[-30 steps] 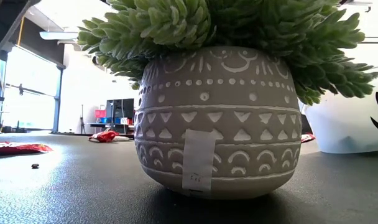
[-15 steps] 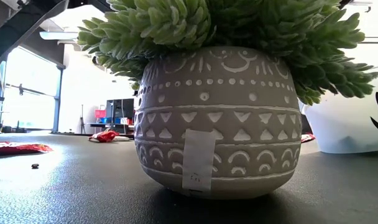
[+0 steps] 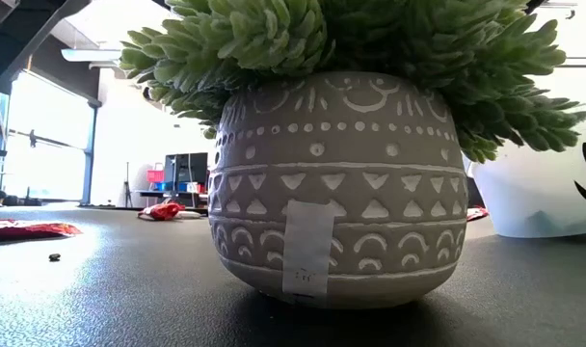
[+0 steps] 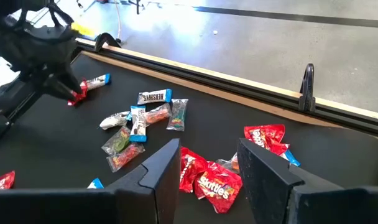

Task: Sort candy
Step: Put the white candy wrapper into the white bucket

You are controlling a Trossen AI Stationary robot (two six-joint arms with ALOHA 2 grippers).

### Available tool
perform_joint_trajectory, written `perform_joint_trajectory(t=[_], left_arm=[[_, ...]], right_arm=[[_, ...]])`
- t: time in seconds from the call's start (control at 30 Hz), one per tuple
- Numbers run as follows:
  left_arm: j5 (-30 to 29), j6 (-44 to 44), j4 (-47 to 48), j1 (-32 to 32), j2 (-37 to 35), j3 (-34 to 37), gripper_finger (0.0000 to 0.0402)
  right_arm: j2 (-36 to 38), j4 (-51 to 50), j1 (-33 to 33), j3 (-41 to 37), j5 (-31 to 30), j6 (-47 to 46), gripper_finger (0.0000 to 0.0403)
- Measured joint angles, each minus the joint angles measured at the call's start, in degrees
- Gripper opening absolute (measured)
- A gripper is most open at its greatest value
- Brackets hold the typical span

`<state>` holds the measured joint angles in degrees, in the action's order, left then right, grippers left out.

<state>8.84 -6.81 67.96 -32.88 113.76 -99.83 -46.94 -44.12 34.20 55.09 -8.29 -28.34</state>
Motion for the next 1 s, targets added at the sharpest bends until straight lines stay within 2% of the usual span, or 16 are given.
perform_joint_trajectory(t=[0.17,0.37,0.6,0.7,0.87,1.0], left_arm=[[-0.36,-0.99,0.11,0.78,1.39,2.1,0.0081],[-1.32,-1.38,-0.29,-1.1,1.32,8.7,0.0081],[-7.97,0.47,-0.86,-4.47,1.35,14.21,0.0081],[-10.0,1.75,-2.44,-5.42,1.34,14.65,0.0081],[-17.76,4.21,-6.2,-6.19,1.35,14.64,0.0081],[-20.79,7.77,-6.99,-6.87,1.35,14.64,0.0081]], right_arm=[[0.0,-0.02,0.0,0.0,0.19,0.33,0.0154],[0.0,-0.07,0.0,0.02,0.18,0.33,0.0154],[0.0,-0.05,0.0,0.02,0.17,0.2,0.0154],[0.0,-0.04,0.0,0.02,0.17,0.15,0.0154],[0.0,-0.04,0.0,0.02,0.17,-0.03,0.0154],[0.0,-0.03,0.0,0.02,0.15,-0.27,0.0154]])
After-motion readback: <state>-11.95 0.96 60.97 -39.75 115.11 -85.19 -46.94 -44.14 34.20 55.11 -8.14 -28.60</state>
